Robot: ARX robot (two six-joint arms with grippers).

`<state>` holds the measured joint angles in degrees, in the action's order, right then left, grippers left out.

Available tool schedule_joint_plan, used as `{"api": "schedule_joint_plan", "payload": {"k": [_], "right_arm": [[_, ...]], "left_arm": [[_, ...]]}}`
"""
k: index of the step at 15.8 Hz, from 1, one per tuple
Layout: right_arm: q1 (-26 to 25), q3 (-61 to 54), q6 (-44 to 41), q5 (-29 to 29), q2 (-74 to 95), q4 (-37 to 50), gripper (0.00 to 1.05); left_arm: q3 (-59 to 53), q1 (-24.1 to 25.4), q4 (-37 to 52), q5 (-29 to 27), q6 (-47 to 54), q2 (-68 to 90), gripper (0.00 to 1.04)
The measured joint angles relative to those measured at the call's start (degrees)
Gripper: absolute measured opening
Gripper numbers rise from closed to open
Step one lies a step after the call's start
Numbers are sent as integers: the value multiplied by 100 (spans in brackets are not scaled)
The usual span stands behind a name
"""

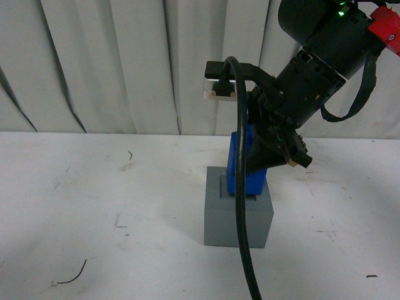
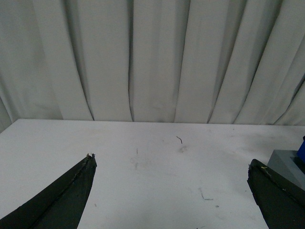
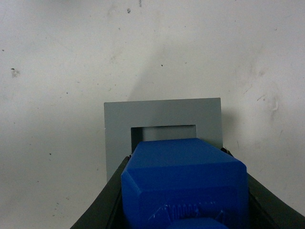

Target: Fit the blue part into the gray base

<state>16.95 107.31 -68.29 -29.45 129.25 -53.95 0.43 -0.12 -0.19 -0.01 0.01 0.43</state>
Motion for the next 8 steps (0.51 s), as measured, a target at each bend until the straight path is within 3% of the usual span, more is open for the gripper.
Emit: {"api": "schedule_joint_plan", "payload": {"k": [8], "right_arm": [[111, -190, 431, 11, 4, 286, 47]], "left_arm": [[0, 0, 0, 0, 0, 0, 98]]}}
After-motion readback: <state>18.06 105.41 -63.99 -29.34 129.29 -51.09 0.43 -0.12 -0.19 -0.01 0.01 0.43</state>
